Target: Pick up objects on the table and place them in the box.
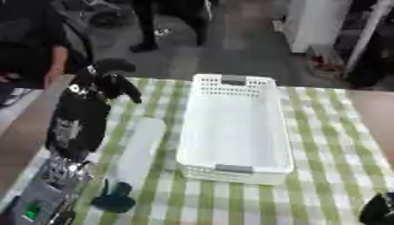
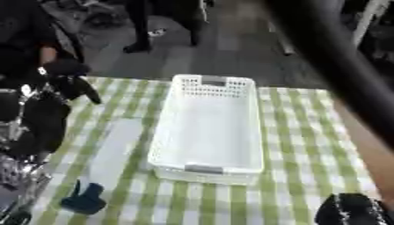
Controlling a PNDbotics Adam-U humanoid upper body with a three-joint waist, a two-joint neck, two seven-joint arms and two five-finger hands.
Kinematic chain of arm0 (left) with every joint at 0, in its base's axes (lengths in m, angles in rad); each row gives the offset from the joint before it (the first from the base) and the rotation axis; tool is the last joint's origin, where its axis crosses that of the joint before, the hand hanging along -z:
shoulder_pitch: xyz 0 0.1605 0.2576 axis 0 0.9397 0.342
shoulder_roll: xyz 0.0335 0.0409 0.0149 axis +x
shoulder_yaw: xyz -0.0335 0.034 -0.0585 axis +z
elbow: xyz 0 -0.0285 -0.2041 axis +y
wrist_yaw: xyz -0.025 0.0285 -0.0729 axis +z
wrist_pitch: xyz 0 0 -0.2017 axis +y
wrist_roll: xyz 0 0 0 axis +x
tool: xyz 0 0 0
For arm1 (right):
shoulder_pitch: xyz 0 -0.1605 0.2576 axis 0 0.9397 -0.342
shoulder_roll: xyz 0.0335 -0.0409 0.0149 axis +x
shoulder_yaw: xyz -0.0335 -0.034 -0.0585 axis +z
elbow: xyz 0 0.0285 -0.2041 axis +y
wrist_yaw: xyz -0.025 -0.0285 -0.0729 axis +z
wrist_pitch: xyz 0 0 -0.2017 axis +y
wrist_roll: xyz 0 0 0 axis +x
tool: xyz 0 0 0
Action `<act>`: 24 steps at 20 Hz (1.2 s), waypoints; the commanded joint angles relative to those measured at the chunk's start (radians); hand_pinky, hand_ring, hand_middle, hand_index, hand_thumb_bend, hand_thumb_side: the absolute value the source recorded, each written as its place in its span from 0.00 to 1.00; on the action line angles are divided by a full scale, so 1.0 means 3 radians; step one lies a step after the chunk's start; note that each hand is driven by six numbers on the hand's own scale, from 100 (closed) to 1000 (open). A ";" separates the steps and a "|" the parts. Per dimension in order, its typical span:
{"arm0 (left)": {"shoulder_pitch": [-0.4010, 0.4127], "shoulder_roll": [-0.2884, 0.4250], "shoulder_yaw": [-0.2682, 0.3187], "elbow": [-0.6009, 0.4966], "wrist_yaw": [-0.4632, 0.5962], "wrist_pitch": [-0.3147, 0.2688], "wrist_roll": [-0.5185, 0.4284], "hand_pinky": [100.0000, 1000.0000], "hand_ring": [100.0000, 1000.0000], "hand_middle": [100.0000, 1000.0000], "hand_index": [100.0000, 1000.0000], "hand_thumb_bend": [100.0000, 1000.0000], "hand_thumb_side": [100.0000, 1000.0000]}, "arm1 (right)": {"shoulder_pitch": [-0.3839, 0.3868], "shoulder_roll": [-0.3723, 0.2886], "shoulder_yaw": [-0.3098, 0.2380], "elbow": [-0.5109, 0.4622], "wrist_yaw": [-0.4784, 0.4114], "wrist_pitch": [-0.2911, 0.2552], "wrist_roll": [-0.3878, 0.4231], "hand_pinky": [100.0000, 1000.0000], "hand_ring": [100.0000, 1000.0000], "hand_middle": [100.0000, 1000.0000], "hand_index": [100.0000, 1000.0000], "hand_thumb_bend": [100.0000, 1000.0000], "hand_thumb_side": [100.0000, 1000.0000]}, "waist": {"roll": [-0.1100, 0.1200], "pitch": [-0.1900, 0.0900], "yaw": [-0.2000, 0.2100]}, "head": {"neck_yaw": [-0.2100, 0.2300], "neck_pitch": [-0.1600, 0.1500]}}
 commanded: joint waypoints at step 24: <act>-0.0102 0.0543 0.0222 -0.0045 -0.0688 0.0334 -0.0461 0.52 0.58 0.76 0.84 0.45 0.87 | 0.0037 -0.0022 -0.0006 -0.0045 0.0064 -0.0135 0.0192 0.19 0.41 0.38 0.49 0.00 1.00 | 0.0018 -0.0041 0.0040 | 0.0009 0.0125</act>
